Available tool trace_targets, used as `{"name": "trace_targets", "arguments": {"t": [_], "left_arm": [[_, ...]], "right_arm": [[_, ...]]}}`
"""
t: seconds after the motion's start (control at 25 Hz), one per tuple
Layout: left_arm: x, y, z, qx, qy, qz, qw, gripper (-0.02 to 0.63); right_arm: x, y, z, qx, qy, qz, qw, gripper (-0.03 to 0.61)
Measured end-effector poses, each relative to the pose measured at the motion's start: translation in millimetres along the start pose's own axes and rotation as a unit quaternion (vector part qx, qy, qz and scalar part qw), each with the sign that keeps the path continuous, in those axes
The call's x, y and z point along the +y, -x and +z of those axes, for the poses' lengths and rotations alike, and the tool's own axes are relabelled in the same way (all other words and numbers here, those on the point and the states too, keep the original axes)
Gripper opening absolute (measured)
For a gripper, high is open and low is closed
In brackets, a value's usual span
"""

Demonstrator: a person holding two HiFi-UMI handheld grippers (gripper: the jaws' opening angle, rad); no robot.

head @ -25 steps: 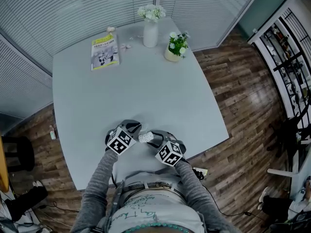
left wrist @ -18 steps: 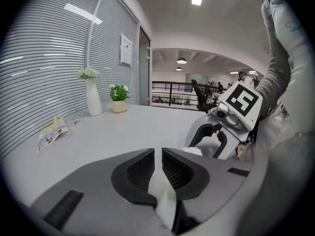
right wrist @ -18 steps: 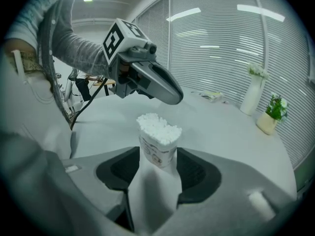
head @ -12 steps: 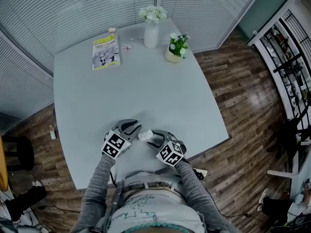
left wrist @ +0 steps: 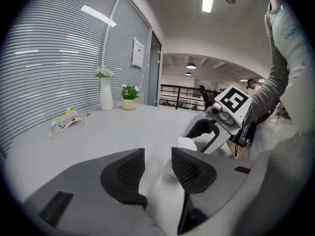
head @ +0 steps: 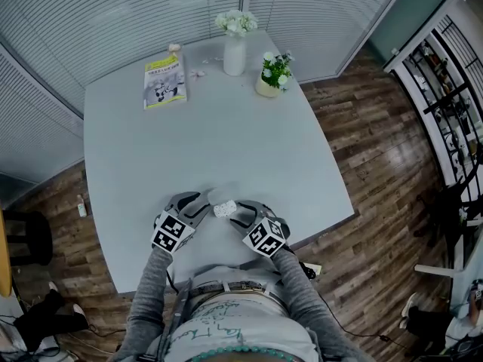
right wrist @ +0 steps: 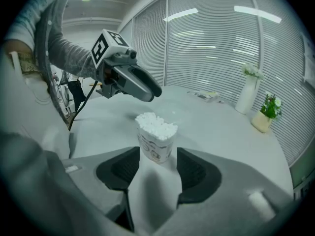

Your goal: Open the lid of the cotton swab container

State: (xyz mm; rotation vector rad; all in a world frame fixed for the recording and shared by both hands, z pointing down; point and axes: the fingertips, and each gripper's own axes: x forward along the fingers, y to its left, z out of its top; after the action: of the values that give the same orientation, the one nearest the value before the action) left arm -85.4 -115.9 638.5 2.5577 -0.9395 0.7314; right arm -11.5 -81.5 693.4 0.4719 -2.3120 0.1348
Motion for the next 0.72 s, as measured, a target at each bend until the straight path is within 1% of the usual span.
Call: {"name": "trace_targets", "arguments": {"t": [0.16,0.24,0.44,0.56,0.64,0.72], "left_arm": [[-8,6,-14,0.012,0.008,0.001,0.9999,0.176],[-15,8,-20,0.017,0.015,-0.006,0.9997,0.177],[-40,11,-40,0.060,0.011,-0.031,0.9977,0.176],[-51,11,-47,0.066,0.016,-0.035,0.9971,0.176],[-58,9,-50,0.064,0.016,-0.037,0.9971,0.170],[-64,7,-53,0.064,0.002,-0.035,0.9973,0.135]], "right_arm": [[0,3,-2,0.002,-0.008,-0.004,1.000,0.230],[-1,5,-3,0.003,-0.014,-0.008,1.000,0.230],[2,9,-6,0.010,-0.022,-0.013,1.000,0.229],[5,12,-8,0.013,-0.023,-0.012,1.000,0.181],[8,13,-9,0.014,-0.020,-0.010,1.000,0.162],[11,14,-10,0.017,-0.015,-0.009,1.000,0.127]]}}
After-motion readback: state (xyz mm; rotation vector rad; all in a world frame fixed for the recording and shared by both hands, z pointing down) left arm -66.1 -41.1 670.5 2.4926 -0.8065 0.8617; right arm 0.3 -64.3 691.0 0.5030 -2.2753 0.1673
